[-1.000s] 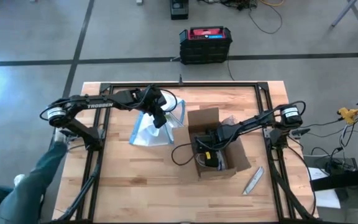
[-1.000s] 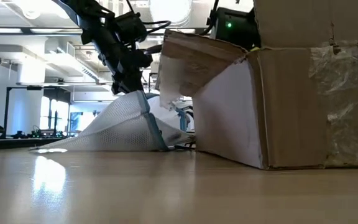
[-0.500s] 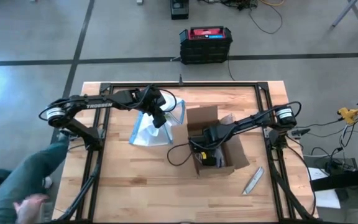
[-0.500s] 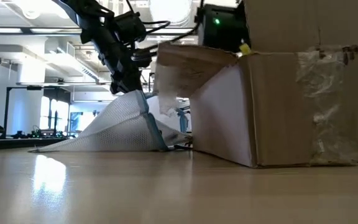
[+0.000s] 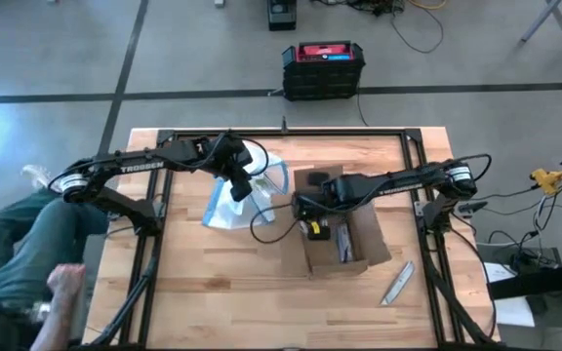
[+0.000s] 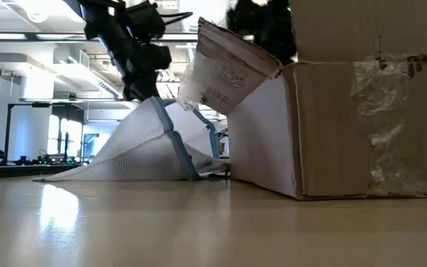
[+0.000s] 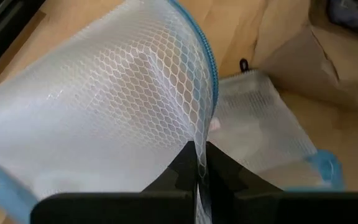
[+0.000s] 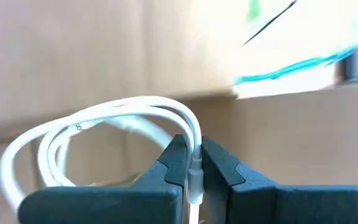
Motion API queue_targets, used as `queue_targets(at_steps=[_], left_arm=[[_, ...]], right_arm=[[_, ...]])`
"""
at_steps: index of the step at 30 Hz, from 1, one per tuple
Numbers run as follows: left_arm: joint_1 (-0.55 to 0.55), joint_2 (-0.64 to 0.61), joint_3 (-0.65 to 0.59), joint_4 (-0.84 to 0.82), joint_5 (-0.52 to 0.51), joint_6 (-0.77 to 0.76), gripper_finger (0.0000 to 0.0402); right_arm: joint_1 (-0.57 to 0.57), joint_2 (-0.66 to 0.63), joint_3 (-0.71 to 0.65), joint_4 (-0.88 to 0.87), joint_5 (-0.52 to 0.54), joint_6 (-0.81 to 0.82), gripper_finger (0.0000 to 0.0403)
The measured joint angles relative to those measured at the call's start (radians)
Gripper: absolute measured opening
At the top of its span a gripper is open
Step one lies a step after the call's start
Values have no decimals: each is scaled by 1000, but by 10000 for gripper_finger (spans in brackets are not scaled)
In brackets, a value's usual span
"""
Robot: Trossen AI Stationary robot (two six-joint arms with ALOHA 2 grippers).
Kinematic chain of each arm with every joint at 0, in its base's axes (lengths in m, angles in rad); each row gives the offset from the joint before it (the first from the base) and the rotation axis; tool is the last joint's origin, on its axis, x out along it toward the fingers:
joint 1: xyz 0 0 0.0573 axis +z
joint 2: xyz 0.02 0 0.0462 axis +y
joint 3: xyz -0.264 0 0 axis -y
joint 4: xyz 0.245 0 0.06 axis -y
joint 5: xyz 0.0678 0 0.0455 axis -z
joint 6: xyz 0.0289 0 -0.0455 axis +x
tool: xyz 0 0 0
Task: Pack items into zip bag
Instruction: Put the white charger cable into the blue transparent zip bag
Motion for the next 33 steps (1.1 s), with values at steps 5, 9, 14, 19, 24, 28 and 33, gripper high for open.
queue_targets(at_steps=[5, 9, 14, 19, 24, 28, 33], left_arm=[[0, -28, 0, -10, 1, -7, 0], [-1, -41, 0, 3, 32, -13, 0], [-1, -65, 0, 9, 73, 1, 0], [0, -65, 0, 8, 49, 15, 0], [22, -64, 1, -17, 27, -20, 0], [47, -64, 1, -75, 44, -27, 0], [69, -64, 1, -92, 67, -18, 0]], right_arm=[[-41, -2, 70, 90, 31, -50, 9], [-71, -2, 72, 255, 25, -55, 9], [-107, 6, 72, 481, 22, -50, 9], [-137, 6, 102, 646, -14, -36, 9], [-142, 16, 89, 627, -87, -30, 9], [-141, 74, 67, 612, -156, -17, 9], [-155, 181, 67, 604, -121, -2, 9]])
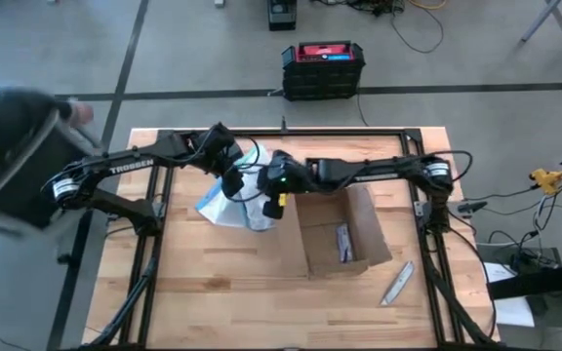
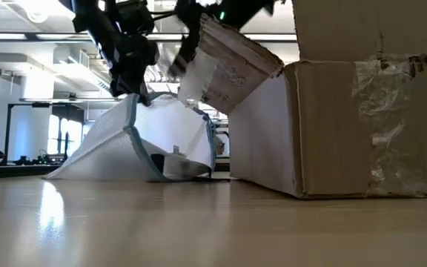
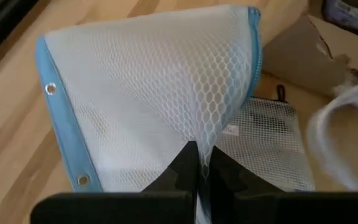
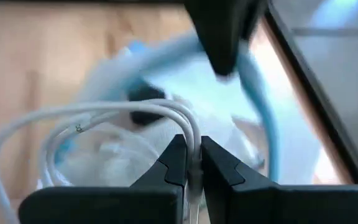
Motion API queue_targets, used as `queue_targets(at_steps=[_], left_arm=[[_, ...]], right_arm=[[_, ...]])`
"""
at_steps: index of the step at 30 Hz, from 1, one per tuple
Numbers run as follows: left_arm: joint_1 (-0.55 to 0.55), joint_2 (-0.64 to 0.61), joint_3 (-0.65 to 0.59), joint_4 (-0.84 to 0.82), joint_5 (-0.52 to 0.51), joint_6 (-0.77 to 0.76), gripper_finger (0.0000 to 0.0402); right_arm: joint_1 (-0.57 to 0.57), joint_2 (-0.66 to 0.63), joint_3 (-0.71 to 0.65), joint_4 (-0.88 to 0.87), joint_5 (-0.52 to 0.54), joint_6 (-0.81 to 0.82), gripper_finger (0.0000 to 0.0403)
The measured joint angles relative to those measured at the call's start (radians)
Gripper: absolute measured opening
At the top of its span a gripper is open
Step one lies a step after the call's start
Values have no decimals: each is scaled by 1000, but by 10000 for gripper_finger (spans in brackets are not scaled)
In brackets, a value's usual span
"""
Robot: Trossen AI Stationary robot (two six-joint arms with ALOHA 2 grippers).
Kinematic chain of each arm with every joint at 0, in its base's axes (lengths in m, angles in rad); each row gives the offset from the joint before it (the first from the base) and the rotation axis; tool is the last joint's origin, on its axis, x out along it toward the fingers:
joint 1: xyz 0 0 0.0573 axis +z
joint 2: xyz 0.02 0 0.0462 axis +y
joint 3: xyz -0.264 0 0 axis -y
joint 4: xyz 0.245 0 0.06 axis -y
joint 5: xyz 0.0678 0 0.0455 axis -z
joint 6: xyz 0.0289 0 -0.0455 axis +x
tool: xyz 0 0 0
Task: Pack items into zip bag
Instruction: Put the white charger cable into the blue transparent zip bag
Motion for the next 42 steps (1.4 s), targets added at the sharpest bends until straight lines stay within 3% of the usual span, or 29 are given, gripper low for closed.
queue_targets(at_steps=[4, 13, 20, 23, 26, 30, 34, 42], left_arm=[[-3, 0, 0, 7, 88, 18, 0], [-3, 0, -1, 52, 83, 28, 0], [-1, 18, -2, 104, 24, 50, 0], [0, 33, -3, 100, -19, 75, 0], [0, 45, -4, 93, -21, 103, 0], [9, 49, -11, 83, -49, 137, 0], [55, 48, -11, 10, -194, 132, 0], [102, 41, -27, -37, -203, 139, 0]], right_arm=[[-32, 54, 3, 11, 83, 60, 15], [-103, 105, 5, 81, 113, 104, 68], [-137, 57, 4, 77, -96, 108, 125], [-148, 27, 5, -10, -216, 83, 149], [-160, 21, 5, -130, -240, 50, 164], [-165, 34, -4, -248, -233, 9, 161], [-154, 41, -8, -380, -256, 33, 137], [-122, -31, -8, -642, -248, -2, 85]])
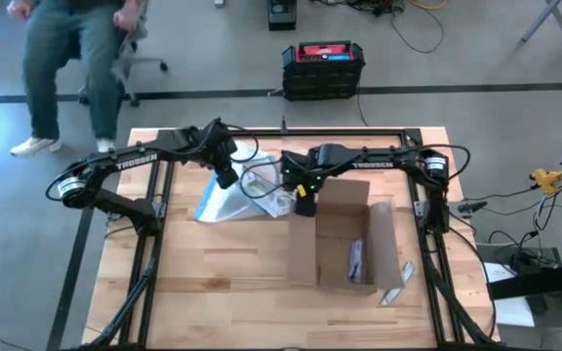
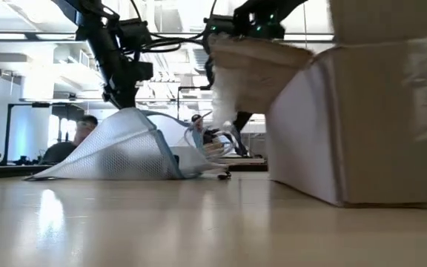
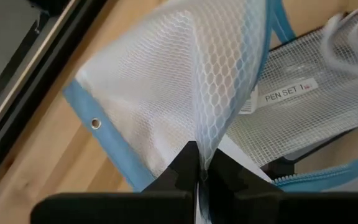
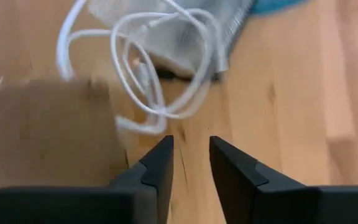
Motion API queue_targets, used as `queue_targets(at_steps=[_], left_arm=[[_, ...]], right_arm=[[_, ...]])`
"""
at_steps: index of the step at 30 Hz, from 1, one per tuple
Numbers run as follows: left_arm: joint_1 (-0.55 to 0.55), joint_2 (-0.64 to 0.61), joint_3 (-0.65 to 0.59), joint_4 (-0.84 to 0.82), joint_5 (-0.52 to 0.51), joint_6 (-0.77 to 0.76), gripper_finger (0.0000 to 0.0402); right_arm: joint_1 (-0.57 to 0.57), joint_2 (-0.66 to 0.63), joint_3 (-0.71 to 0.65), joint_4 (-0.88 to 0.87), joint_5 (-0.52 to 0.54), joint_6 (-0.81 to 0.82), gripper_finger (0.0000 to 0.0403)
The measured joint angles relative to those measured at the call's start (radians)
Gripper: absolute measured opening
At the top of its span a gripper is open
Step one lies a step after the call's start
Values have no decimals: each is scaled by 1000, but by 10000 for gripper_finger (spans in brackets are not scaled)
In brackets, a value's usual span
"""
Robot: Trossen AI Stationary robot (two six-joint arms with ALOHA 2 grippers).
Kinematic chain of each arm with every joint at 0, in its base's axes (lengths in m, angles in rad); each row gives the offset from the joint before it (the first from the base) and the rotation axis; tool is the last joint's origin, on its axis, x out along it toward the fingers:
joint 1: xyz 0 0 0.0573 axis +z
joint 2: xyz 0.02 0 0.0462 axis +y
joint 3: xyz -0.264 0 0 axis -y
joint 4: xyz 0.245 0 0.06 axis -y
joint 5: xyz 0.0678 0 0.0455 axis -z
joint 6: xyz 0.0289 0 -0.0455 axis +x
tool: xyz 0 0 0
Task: Pack items into zip bag
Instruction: Put the white charger cable into the blue transparent zip bag
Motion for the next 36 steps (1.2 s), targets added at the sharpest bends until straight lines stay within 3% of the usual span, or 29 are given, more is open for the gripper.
queue_targets(at_steps=[3, 7, 13, 24, 30, 36], left_arm=[[-3, -1, -19, 12, 7, -17, 0], [-3, -2, -64, 47, 14, -39, 0], [2, -4, -96, 50, 16, -42, 0], [-4, -20, -113, 97, 127, -24, 0], [-18, -20, -131, 162, 197, -24, 0], [-20, -20, -131, 178, 201, -24, 0]], right_arm=[[-3, -44, 0, -49, 24, 0, 74], [-24, -78, 1, 91, 45, 28, 69], [-79, -18, 3, 330, -85, 103, 67], [-99, 45, 17, 64, -149, -72, 15], [-109, 44, 28, 6, -292, 12, 75], [-94, 68, 186, 16, -329, 80, 172]])
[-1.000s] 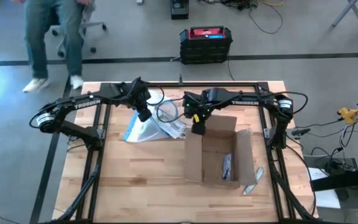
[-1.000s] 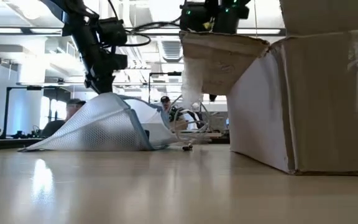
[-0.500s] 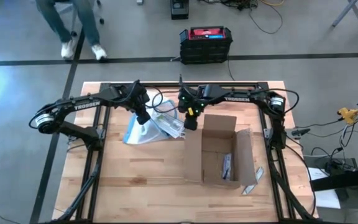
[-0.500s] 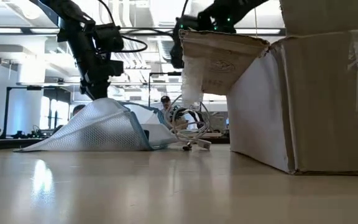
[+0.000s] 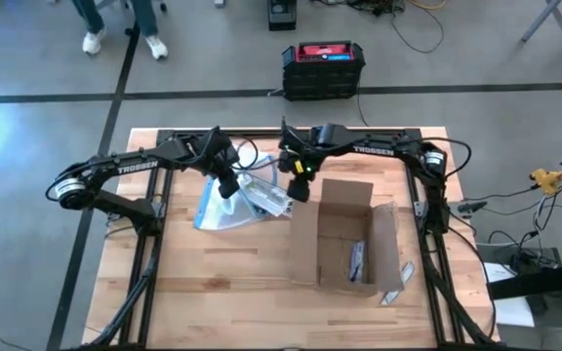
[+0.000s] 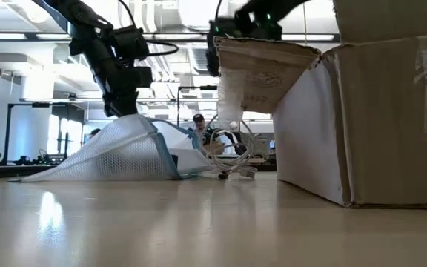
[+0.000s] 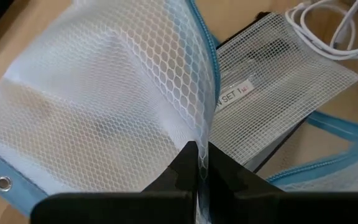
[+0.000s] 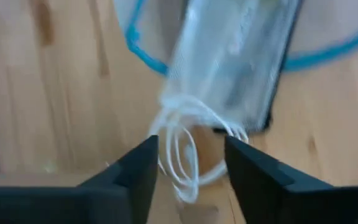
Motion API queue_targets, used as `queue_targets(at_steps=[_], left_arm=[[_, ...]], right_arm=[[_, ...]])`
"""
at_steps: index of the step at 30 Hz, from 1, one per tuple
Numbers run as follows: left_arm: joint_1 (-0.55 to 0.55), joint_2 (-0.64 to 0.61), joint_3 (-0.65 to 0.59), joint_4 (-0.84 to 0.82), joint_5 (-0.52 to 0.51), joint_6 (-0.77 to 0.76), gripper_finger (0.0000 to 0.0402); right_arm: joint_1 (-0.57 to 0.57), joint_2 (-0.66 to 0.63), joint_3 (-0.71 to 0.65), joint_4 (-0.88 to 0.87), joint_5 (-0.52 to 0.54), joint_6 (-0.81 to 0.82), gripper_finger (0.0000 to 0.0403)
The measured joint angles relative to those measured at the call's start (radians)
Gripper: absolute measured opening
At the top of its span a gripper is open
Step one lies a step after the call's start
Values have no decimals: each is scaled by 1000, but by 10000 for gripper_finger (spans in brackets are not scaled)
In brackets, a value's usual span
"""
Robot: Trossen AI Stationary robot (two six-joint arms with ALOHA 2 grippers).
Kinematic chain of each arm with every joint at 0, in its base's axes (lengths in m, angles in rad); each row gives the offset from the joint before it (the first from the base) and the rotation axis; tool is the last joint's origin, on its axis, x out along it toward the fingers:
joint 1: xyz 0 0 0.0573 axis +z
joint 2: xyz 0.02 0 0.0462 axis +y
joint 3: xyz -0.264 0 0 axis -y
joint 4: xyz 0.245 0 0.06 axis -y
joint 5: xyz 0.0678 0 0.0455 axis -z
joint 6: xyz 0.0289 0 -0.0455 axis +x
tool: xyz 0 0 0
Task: Pack items into zip bag
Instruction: Put the white charger cable into the blue transparent zip bag
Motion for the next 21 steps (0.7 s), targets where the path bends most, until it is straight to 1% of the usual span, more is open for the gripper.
queue_targets(at_steps=[4, 6, 8, 11, 13, 17, 21], left_arm=[[0, 0, 0, 6, 0, -10, 0], [0, 0, 0, 7, 0, -19, 0], [0, 0, 0, 7, 0, -24, 0], [0, 0, 0, 6, 0, -26, 0], [0, 0, 0, 7, 0, -26, 0], [0, 0, 0, 15, 0, -18, 0], [0, 0, 0, 14, 0, -6, 0]], right_arm=[[31, 50, 91, -13, -50, 36, 220], [65, 69, 139, -22, -49, 37, 236], [106, 100, 190, -75, 1, 18, 247], [150, 163, 263, -197, 146, -13, 258], [161, 208, 317, -266, 200, -17, 264], [179, 287, 416, -332, 223, -19, 276], [182, 373, 482, -398, 224, -42, 283]])
